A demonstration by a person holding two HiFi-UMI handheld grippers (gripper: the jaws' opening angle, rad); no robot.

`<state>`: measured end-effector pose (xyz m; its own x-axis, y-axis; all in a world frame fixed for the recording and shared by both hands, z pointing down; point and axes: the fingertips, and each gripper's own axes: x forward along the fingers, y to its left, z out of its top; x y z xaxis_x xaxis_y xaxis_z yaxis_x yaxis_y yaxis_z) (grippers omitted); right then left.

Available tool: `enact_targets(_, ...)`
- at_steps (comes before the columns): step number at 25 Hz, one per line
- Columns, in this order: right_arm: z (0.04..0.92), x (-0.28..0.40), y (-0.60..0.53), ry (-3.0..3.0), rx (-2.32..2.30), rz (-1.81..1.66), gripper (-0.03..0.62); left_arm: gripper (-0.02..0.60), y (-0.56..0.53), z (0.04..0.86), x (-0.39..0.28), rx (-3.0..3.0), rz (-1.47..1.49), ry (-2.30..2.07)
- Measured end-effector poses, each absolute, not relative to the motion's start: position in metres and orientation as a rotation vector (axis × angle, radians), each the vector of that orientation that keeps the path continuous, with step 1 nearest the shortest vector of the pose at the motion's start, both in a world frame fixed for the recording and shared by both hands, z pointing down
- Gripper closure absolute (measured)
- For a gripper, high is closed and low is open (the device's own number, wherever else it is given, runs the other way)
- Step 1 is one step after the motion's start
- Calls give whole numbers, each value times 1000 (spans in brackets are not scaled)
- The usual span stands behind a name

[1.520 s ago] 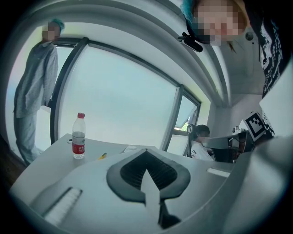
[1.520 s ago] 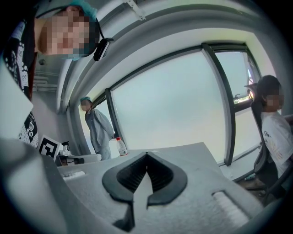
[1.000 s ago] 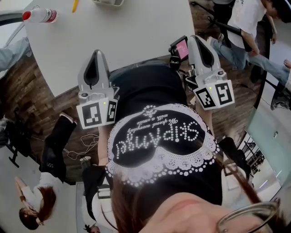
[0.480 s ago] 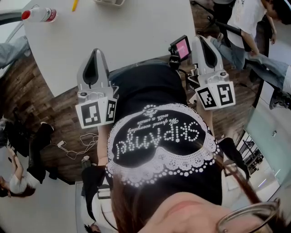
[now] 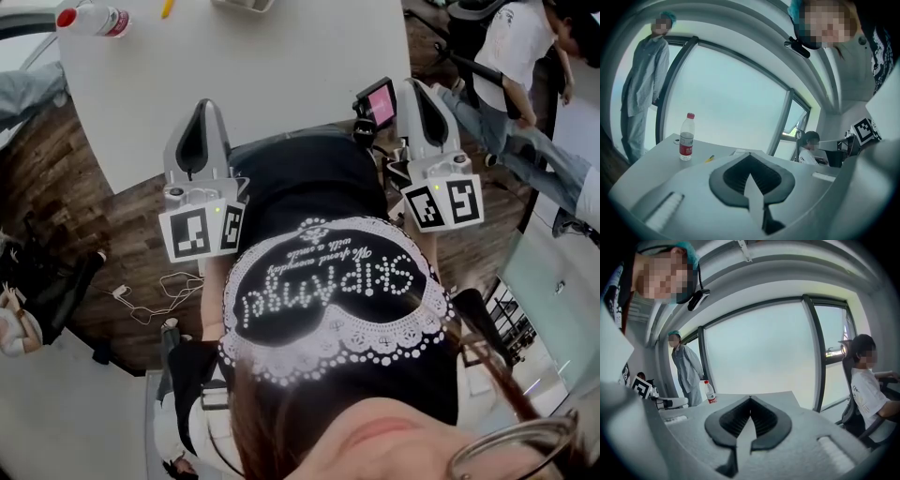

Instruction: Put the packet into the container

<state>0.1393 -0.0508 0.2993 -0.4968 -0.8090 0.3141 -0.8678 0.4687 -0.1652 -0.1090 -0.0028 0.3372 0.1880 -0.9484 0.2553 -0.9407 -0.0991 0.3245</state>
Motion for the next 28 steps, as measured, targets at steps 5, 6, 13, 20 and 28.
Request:
enact_targets(5,299,137,-50,-2527,1453,450,599,578,-1,337,-111,2049,-31,-1785)
enact_targets(6,299,137,-50,-2527,1453,451,599,578,-1,337,-112,2046,-31,-1786)
enact_targets(13,295,144,-52,-2514,1472,446,599,578,4,338,-115,2015,-32,-1801)
enact_targets(20,293,149,-53,-2499,1491,440,599,578,4,339,-116,1999,-35,-1812)
enact_targets(28,291,152,-51,-2499,1504,440,599,578,4,336,-115,2008,-38,-1823)
